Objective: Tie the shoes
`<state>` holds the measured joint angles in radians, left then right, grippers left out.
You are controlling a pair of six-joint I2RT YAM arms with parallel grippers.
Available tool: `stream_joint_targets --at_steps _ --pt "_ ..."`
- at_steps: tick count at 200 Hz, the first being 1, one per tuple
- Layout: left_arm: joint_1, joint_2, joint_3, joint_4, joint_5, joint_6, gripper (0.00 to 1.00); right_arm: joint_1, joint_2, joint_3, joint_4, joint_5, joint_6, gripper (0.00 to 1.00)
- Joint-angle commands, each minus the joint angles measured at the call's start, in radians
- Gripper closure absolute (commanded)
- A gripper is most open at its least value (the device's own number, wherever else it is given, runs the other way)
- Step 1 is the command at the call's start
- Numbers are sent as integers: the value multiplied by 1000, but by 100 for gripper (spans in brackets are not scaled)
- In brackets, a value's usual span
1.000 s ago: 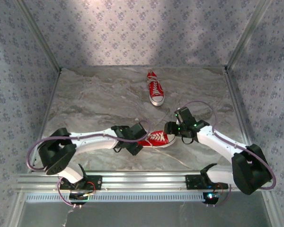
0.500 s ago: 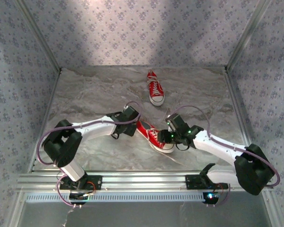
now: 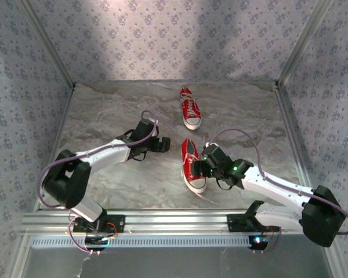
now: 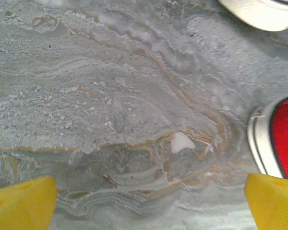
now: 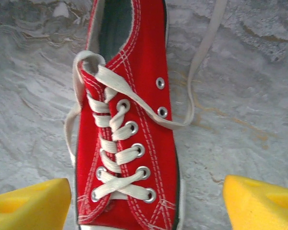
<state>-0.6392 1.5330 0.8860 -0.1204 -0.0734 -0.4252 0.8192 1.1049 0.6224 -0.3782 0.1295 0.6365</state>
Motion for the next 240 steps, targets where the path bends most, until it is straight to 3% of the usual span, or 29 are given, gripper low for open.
stream_joint_targets --at_steps 1,39,62,76,104,127,171,199,240 --pt "6 -104 -51 49 30 -26 0 7 36 -11 7 31 -62 16" --pt "30 -211 -129 67 43 -43 0 -4 220 60 129 -23 -126 21" --pt "46 -237 -146 54 41 -41 0 -3 328 108 160 0 -136 30" --pt "52 -248 -151 47 41 -41 0 -2 373 135 176 10 -145 41" --pt "61 -279 -163 36 36 -48 0 16 396 179 177 41 -145 81" --pt "77 -307 -166 0 7 -77 0 27 430 230 195 46 -129 97" --pt "85 -432 -233 -10 -12 -76 0 52 557 392 207 109 -59 100" --pt "82 -506 -306 -1 46 -85 3 52 629 479 180 121 -42 100" --pt "11 -589 -464 187 176 -101 8 52 473 449 161 165 -20 100"
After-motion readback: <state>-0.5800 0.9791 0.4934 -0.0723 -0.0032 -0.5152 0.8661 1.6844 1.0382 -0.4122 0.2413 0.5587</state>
